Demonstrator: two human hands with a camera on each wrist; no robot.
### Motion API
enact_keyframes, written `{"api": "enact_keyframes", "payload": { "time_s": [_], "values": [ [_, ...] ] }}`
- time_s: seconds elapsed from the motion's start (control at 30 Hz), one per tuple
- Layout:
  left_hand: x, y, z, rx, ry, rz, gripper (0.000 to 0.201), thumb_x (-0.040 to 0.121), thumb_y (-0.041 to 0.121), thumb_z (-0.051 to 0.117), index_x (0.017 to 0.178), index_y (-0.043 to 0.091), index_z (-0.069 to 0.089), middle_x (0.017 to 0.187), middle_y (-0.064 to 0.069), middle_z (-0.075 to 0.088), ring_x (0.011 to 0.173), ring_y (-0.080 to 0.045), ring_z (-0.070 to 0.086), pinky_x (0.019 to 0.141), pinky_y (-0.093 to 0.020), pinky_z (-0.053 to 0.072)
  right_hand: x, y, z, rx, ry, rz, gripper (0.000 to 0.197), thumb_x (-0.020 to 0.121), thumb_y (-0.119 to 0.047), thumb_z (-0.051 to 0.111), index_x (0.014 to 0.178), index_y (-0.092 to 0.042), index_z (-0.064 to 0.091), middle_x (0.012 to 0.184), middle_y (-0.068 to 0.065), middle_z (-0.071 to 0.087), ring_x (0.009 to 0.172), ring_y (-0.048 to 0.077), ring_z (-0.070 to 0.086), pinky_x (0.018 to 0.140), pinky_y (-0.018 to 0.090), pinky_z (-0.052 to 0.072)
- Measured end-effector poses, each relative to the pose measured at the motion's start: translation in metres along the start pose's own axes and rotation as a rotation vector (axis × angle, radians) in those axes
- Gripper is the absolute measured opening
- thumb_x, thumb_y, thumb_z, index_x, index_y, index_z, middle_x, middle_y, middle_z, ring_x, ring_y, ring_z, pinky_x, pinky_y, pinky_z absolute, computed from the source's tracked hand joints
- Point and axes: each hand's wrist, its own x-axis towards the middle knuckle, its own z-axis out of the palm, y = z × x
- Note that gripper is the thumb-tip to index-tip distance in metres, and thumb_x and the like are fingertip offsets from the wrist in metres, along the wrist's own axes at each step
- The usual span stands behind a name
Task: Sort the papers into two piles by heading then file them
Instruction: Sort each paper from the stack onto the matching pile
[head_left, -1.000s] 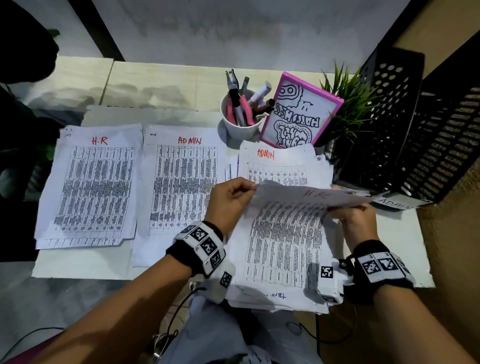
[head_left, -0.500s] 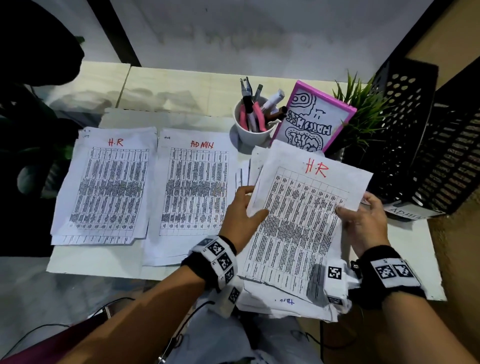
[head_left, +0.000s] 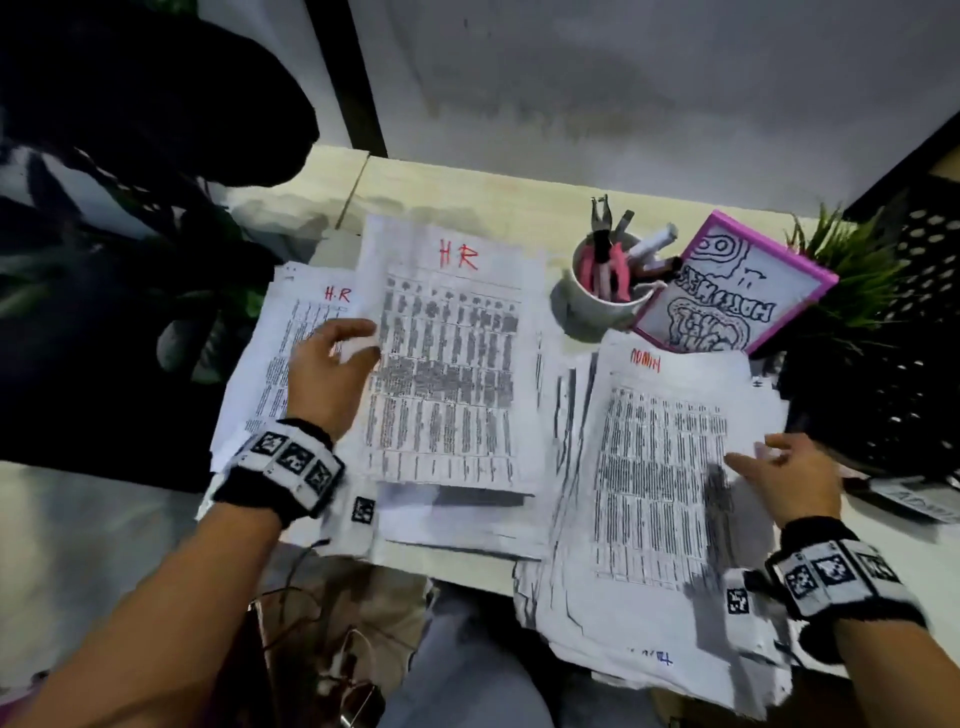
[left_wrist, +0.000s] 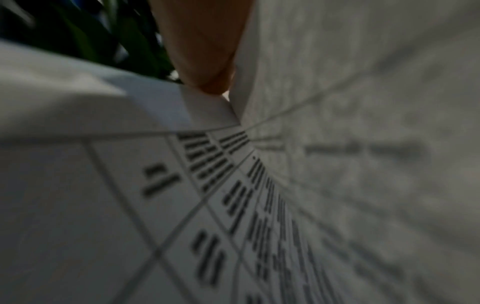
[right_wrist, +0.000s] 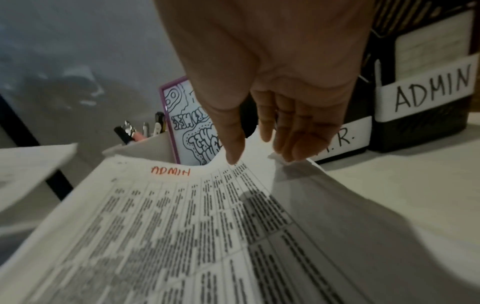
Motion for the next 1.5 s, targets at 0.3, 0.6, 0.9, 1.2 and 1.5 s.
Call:
{"api": "enact_keyframes", "payload": {
  "time_s": [0.3, 0.6, 0.9, 1.2, 1.5],
  "values": [
    [0.067, -0.075, -0.112, 0.106, 0.111, -0.237, 0.031, 0.089, -0.004, 0.049, 0.111, 0.015, 0.061, 0.068, -0.014, 0.061, 0.050, -0.019, 0.058, 0.050, -0.029, 0.053, -0.002, 0.001, 0.018, -0.396, -0.091, 0.121, 0.075, 0.062, -0.044, 0.085, 0.104, 0.010, 0.055, 0.104, 0.029, 0.061, 0.097, 0.041, 0.059, 0.079, 0.043, 0.050],
    [0.090, -0.111, -0.094, 0.391, -0.111, -0.262, 0.059, 0.078, -0.019, 0.044, 0.128, 0.012, 0.050, 0.139, -0.011, 0.042, 0.130, -0.028, 0.041, 0.093, -0.031, 0.039, -0.004, 0.004, 0.025, -0.375, 0.027, 0.226, 0.079, 0.060, -0.035, 0.088, 0.117, 0.003, 0.050, 0.125, 0.032, 0.048, 0.113, 0.045, 0.049, 0.089, 0.049, 0.045],
    [0.044, -0.059, 0.010, 0.475, 0.032, 0.188, 0.035, 0.083, -0.006, 0.055, 0.115, 0.006, 0.058, 0.151, -0.012, 0.026, 0.136, -0.031, 0.029, 0.110, -0.033, 0.030, -0.004, 0.015, 0.005, -0.147, 0.112, 0.051, 0.040, 0.072, -0.012, 0.078, 0.047, -0.007, 0.047, 0.052, 0.012, 0.043, 0.063, 0.031, 0.051, 0.056, 0.030, 0.033],
    [-0.050, 0.014, 0.174, 0.105, -0.473, 0.245, 0.026, 0.090, 0.002, 0.047, 0.114, 0.005, 0.057, 0.110, -0.012, 0.062, 0.083, -0.020, 0.059, 0.074, -0.030, 0.051, -0.014, 0.029, -0.023, 0.046, 0.020, -0.239, 0.011, 0.078, 0.000, 0.071, 0.089, 0.003, 0.072, 0.077, 0.009, 0.067, 0.063, 0.006, 0.060, 0.057, 0.011, 0.043],
    [-0.075, 0.026, 0.221, 0.119, -0.556, 0.067, 0.075, 0.068, 0.047, 0.075, 0.132, 0.021, 0.045, 0.131, -0.003, 0.053, 0.120, -0.020, 0.051, 0.102, -0.038, 0.043, -0.008, 0.064, -0.031, 0.722, -0.098, -0.088, 0.045, 0.079, 0.015, 0.061, 0.069, -0.026, 0.076, 0.066, -0.013, 0.070, 0.063, -0.001, 0.062, 0.064, 0.012, 0.051]
  ]
}}
